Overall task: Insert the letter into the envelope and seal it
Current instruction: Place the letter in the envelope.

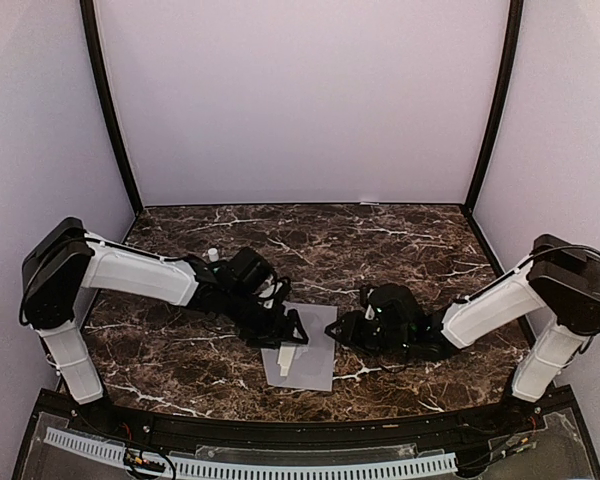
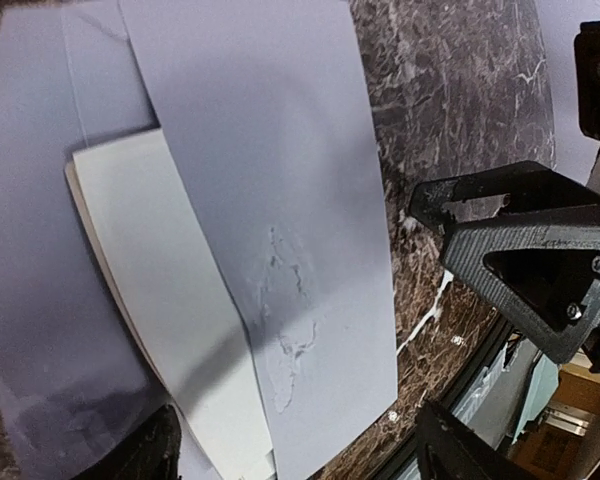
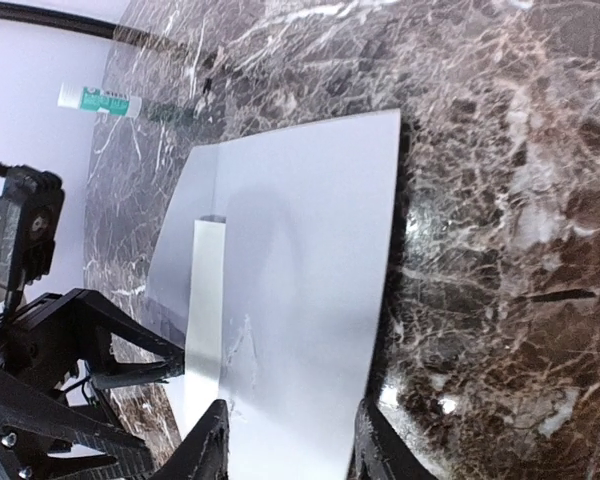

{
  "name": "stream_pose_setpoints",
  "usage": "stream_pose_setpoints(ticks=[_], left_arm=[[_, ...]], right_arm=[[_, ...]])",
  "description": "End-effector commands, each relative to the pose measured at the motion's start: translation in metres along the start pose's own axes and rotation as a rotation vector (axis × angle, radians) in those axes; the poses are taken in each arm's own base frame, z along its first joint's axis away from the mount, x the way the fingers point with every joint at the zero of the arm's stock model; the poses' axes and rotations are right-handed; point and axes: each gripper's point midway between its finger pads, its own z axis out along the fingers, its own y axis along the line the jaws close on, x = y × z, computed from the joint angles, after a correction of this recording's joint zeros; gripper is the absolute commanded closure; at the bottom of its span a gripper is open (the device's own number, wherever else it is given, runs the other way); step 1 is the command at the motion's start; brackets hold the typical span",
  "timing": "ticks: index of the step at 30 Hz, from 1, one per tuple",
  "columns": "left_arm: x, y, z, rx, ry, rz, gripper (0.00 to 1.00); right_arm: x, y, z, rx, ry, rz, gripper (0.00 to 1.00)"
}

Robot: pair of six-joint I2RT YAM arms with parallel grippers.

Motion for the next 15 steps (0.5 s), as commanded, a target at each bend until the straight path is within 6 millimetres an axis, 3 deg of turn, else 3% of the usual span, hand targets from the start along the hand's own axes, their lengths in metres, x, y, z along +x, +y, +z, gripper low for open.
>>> stream_pose_setpoints(ticks=[1, 4, 10, 12, 15], left_arm=[[-0.020, -0.011, -0.051, -0.027, -0.152, 0.080, 0.19], [-0.035, -0.010, -0.082, -0.021, -0.226, 0.079, 0.16], [-0.055, 0.017, -0.121, -0.046, -0.322, 0.058, 0.16], [-0.067, 0.021, -0.136, -0.054, -0.359, 0.085, 0.15], [-0.095, 0.027, -0.175, -0.078, -0.456, 0.182, 0.15]], right_arm=[[-0.015, -0.005, -0.016, 0.063, -0.071, -0.044, 0.53], [-0.026, -0.005, -0.029, 0.086, -0.121, -0.066, 0.45], [-0.046, -0.002, -0.050, 0.094, -0.208, -0.087, 0.32], [-0.052, 0.001, -0.057, 0.092, -0.238, -0.104, 0.29], [-0.066, 0.008, -0.070, 0.090, -0.290, -0.140, 0.24]])
